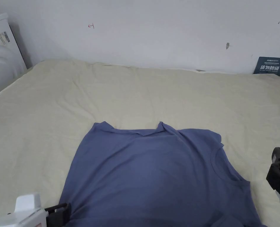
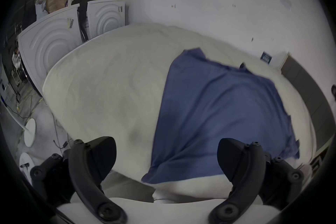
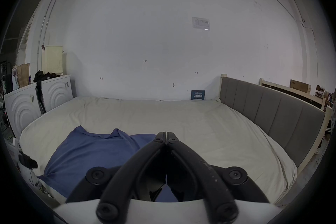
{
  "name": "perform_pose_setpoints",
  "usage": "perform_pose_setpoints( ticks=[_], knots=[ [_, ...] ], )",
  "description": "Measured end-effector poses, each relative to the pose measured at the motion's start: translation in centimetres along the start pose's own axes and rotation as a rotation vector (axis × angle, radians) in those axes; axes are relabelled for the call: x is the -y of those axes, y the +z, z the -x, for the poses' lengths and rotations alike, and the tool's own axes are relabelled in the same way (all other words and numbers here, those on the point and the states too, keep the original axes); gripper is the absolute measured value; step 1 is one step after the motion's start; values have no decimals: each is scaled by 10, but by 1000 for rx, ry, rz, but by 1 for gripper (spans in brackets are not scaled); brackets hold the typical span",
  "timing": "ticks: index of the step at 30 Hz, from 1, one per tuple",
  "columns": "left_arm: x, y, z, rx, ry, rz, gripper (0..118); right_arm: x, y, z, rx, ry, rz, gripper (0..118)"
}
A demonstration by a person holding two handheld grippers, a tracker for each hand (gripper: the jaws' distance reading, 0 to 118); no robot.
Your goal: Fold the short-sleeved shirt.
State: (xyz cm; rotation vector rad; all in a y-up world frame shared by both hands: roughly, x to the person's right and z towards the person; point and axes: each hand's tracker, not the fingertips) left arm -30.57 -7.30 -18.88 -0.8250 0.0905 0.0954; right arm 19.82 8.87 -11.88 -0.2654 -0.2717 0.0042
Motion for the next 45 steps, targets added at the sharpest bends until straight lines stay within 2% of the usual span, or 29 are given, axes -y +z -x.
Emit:
perform_pose_setpoints(
  ticks=[1, 6, 7, 8, 10, 11, 13, 17, 20, 22, 23, 24, 27, 29, 30, 32, 33, 34, 35, 40, 41, 45],
  knots=[
    [5, -5, 0, -20, -8, 24, 114, 9, -10, -10, -4, 3, 7, 1],
    [26, -26, 1, -10, -20, 53, 113, 22, -19, -12, -17, 12, 45, 1],
    [29, -30, 2, -14, -30, 75, 107, 24, -19, -13, -20, 9, 52, 1],
    [32, -34, 2, -15, -35, 99, 92, 25, -20, -14, -20, 6, 59, 1],
    [38, -42, 1, 4, -41, 141, 26, 30, -20, -14, -22, 4, 67, 1],
    [40, -45, 2, 27, -34, 161, 8, 30, -21, -16, -21, 5, 69, 1],
    [42, -45, 0, 87, -13, 155, 4, 31, -21, -17, -16, 8, 76, 1],
    [39, -40, -1, 63, -11, 111, 2, 37, -21, -27, 6, 1, 89, 2],
    [32, -31, 0, 78, 18, 72, 2, 52, -26, -39, 16, -18, 184, 2],
    [25, -25, -1, 88, 15, 56, 2, 71, -32, -46, 26, -33, 294, 15],
    [21, -20, -2, 91, 16, 49, 2, 82, -35, -50, 31, -41, 339, 28],
    [18, -17, -2, 96, 16, 39, 2, 94, -39, -54, 34, -45, 405, 52],
    [12, -12, -5, 101, 8, 24, 2, 132, -45, -58, 35, -78, 515, 93],
    [9, -11, -5, 106, 7, 19, 2, 151, -48, -58, 32, -82, 596, 112],
    [8, -11, -6, 104, 8, 15, 2, 166, -48, -56, 37, -90, 621, 114],
    [7, -9, -7, 105, 9, 15, 2, 181, -51, -55, 32, -87, 653, 114],
    [7, -10, -8, 106, 10, 14, 2, 179, -44, -40, 40, -82, 670, 112],
    [6, -10, -8, 106, 11, 16, 2, 184, -45, -37, 32, -74, 687, 106],
    [6, -11, -8, 105, 10, 18, 2, 187, -44, -35, 28, -76, 686, 95],
    [5, -13, -7, 102, 8, 22, 2, 200, -53, -42, -11, -96, 699, 7],
    [5, -13, -7, 101, 10, 21, 2, 197, -51, -42, -19, -100, 684, 2],
    [0, -11, -4, 99, 43, 14, 2, 176, -45, -42, -32, -86, 636, 2]
  ],
)
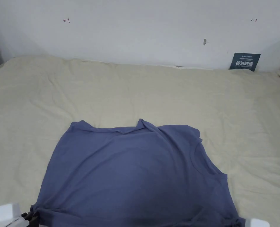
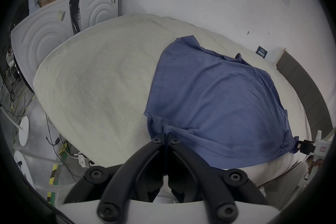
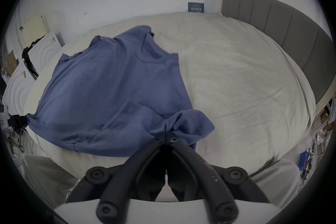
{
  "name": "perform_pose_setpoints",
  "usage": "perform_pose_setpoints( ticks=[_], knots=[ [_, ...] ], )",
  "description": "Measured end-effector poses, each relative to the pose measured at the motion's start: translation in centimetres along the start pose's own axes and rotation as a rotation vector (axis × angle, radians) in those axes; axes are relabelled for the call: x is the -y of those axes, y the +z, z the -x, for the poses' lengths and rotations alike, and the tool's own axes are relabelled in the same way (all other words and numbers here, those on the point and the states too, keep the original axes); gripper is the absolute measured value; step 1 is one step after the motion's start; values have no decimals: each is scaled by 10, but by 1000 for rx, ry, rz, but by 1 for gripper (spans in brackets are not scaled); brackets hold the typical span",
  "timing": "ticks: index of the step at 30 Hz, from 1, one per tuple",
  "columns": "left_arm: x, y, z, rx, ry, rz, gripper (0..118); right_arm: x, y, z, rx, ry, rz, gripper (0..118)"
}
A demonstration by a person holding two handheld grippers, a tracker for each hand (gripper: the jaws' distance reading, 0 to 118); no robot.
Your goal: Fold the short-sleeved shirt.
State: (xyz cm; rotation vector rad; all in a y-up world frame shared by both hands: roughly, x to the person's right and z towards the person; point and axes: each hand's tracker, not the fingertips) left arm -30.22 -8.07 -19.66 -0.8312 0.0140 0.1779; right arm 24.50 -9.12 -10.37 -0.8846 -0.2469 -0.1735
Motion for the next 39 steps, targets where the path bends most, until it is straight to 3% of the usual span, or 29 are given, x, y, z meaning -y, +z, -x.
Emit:
perform_pose_setpoints(
  ticks=[7, 15, 20, 26, 31, 34, 35, 37, 38, 39],
  knots=[
    [-39, 4, -4, 22, 31, -72, 2, -61, 20, -9, -6, 36, -201, 2],
    [-108, -31, -30, 6, -43, -103, 2, -144, -10, 8, -10, 48, -274, 2],
    [-137, -83, -44, -25, -83, -19, 2, -181, -69, 15, 7, 32, -219, 2],
    [-145, -155, -43, -70, -129, 121, 2, -189, -145, 23, 58, 7, -41, 2],
    [-141, -191, -47, -87, -183, 181, 3, -175, -176, 34, 73, -22, 82, 2],
    [-141, -188, -52, -109, -192, 172, 4, -171, -165, 43, 87, -21, 50, 2],
    [-140, -186, -52, -113, -205, 164, 7, -172, -160, 45, 90, -23, 48, 4],
    [-140, -179, -53, -110, -203, 150, 29, -178, -139, 52, 99, -17, 51, 25],
    [-142, -175, -54, -118, -195, 145, 51, -179, -129, 55, 99, -16, 44, 42],
    [-146, -168, -54, -117, -176, 136, 86, -180, -115, 57, 88, -13, 3, 66]
  ],
)
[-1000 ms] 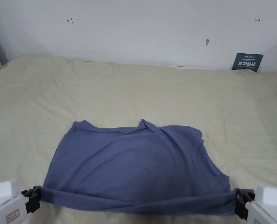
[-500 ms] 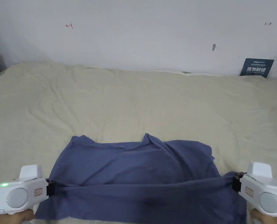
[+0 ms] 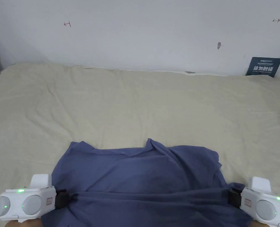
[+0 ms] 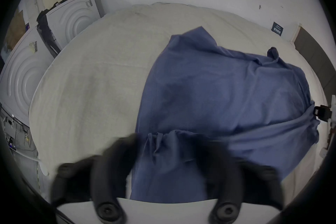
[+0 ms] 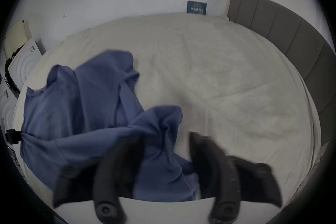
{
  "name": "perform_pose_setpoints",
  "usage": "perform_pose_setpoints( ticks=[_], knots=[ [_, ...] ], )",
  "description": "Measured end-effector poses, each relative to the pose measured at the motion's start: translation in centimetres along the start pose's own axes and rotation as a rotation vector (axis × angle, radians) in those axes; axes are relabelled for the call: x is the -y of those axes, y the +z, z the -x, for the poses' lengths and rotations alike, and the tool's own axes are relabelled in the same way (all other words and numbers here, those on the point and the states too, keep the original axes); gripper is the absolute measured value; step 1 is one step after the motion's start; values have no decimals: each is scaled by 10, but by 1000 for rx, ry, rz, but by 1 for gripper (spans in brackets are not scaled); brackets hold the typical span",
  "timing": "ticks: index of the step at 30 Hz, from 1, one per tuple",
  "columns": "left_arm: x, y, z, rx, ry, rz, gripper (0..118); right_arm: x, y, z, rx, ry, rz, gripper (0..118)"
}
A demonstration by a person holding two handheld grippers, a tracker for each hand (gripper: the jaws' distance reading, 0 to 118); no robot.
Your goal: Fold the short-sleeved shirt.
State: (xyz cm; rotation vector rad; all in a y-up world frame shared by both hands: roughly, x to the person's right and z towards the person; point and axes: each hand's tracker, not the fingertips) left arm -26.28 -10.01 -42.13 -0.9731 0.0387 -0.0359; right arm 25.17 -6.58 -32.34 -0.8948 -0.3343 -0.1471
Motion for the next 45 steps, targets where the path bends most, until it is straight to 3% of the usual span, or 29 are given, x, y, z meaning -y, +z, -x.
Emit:
perform_pose_setpoints(
  ticks=[1, 2, 3, 4, 12, 16, 17, 18, 20, 22, 23, 28, 33, 39, 41, 42, 43, 45],
  knots=[
    [-2, 12, 1, 18, 39, -32, 108, -8, 4, -14, -20, 6, -58, 81],
    [-4, 25, 1, 41, 65, -79, 118, -11, 20, -14, -29, 14, -102, 94],
    [-5, 47, -1, 65, 83, -154, 118, -13, 41, -13, -37, 23, -153, 106],
    [-7, 65, -2, 88, 91, -215, 117, -15, 57, -17, -50, 28, -210, 109],
    [12, 183, -28, 143, 62, -567, 116, 7, 181, -30, -74, 75, -557, 110],
    [40, 212, -43, 70, 35, -706, 109, 31, 194, -42, -47, 75, -640, 108],
    [48, 217, -45, 60, 26, -731, 101, 38, 198, -42, -40, 76, -654, 104],
    [55, 221, -47, 47, 23, -752, 84, 43, 202, -44, -32, 78, -664, 94],
    [67, 228, -50, 52, 23, -749, 54, 53, 207, -48, -16, 83, -678, 68],
    [78, 231, -50, 60, 31, -739, 15, 67, 217, -39, -12, 75, -688, 19],
    [81, 229, -49, 69, 34, -731, 2, 70, 218, -40, -11, 68, -691, 7],
    [94, 224, -39, 155, 81, -636, 0, 83, 222, -40, -16, 67, -680, 1],
    [92, 214, -32, 108, 45, -594, 0, 82, 218, -38, -19, 52, -655, 1],
    [77, 177, -8, 111, 148, -442, 0, 79, 212, -34, -14, 54, -637, 1],
    [71, 159, 0, 110, 164, -391, 3, 77, 216, -26, -21, 50, -627, 1],
    [67, 148, 3, 80, 160, -351, 16, 76, 215, -24, -21, 53, -624, 1],
    [66, 139, 7, 43, 163, -335, 37, 75, 214, -22, -18, 57, -620, 1],
    [63, 118, 16, 55, 183, -254, 97, 74, 206, -23, -16, 60, -609, 1]
  ],
)
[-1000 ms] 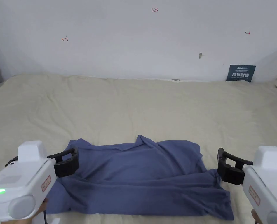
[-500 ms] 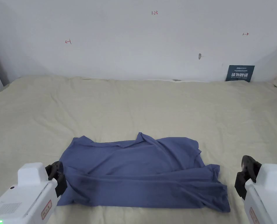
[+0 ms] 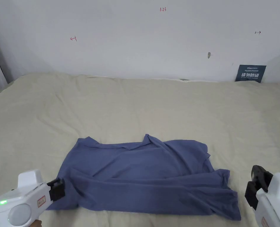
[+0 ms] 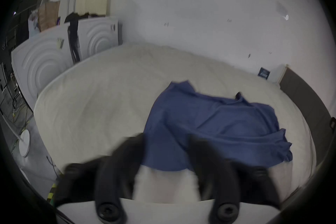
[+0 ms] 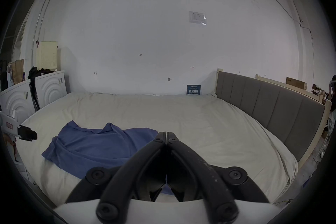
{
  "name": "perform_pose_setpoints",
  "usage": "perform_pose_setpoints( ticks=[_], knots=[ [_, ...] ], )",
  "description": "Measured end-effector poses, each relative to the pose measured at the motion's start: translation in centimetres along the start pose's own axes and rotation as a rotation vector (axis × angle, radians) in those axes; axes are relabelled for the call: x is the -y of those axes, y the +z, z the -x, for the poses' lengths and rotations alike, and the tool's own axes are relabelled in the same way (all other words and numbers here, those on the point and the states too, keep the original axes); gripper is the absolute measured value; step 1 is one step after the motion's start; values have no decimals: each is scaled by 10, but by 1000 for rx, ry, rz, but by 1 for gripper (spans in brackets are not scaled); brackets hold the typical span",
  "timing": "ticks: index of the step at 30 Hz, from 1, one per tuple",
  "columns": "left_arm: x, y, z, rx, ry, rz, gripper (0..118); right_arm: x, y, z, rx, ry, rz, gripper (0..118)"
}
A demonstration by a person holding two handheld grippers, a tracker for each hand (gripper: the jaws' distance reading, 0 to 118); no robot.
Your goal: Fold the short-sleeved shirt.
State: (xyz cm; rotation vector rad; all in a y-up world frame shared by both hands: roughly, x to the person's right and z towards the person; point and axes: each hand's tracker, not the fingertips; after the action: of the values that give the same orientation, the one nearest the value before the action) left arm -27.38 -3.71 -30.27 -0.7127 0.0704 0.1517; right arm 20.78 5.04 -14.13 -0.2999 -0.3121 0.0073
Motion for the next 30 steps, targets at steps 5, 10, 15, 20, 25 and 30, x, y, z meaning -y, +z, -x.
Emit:
perform_pose_setpoints(
  ticks=[5, 10, 15, 20, 25, 30],
  knots=[
    [9, -50, 11, -98, -35, 136, 110, 8, -20, -2, 3, -4, 51, 1],
    [20, -82, 18, -153, -49, 251, 107, 14, -37, 2, 12, 4, 99, 1],
    [31, -90, 12, -99, -58, 255, 41, 25, -55, -1, 6, 7, 167, 1],
    [29, -86, 4, -72, -107, 236, 7, 50, -86, -21, -13, -40, 312, 23],
    [14, -66, 4, -35, -104, 180, 7, 82, -135, -31, -36, -149, 589, 107],
    [6, -63, 6, -18, -109, 167, 7, 110, -169, -30, -25, -160, 678, 92]
  ],
)
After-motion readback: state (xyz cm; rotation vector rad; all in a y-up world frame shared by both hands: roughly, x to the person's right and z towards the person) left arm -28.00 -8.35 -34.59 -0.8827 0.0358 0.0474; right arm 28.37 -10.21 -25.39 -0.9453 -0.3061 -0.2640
